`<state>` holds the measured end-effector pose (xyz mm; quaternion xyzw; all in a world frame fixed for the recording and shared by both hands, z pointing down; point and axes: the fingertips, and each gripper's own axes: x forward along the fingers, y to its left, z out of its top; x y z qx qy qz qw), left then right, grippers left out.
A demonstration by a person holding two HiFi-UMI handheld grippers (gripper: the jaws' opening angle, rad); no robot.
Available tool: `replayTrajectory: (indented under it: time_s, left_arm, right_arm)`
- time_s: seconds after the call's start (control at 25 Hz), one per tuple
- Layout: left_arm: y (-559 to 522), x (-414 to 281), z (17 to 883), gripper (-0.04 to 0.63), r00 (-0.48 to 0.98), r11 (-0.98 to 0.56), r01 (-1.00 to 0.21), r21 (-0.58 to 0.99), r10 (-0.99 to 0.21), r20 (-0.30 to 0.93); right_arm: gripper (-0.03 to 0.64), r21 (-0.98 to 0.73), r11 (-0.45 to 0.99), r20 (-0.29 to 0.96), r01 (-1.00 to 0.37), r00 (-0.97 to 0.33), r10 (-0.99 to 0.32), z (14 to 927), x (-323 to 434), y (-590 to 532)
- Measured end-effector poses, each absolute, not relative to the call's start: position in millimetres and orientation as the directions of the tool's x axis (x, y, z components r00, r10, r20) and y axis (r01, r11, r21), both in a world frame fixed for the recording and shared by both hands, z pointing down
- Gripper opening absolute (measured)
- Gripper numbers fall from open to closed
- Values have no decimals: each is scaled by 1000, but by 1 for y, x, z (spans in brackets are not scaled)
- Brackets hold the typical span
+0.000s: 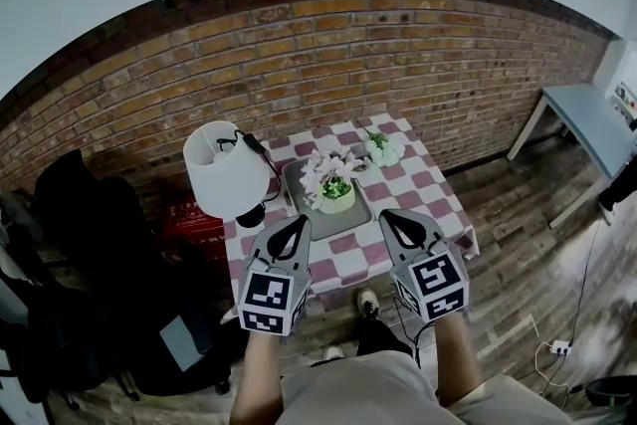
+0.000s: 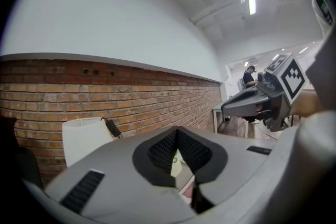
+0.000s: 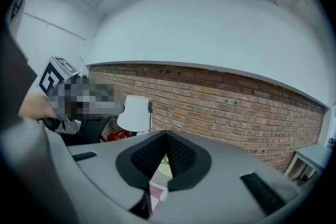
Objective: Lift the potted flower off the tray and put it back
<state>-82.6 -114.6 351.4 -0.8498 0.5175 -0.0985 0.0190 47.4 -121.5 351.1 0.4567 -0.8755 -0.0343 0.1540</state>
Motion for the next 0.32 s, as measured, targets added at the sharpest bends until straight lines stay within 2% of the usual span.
replayTrajectory:
  time_s: [0.32]
  left_arm:
    - [-113,-69,351,31,459,-477,-866,-151,-878,138]
  right_arm:
    - [12,202,572,239,-795,-527,-816,352,63,-125]
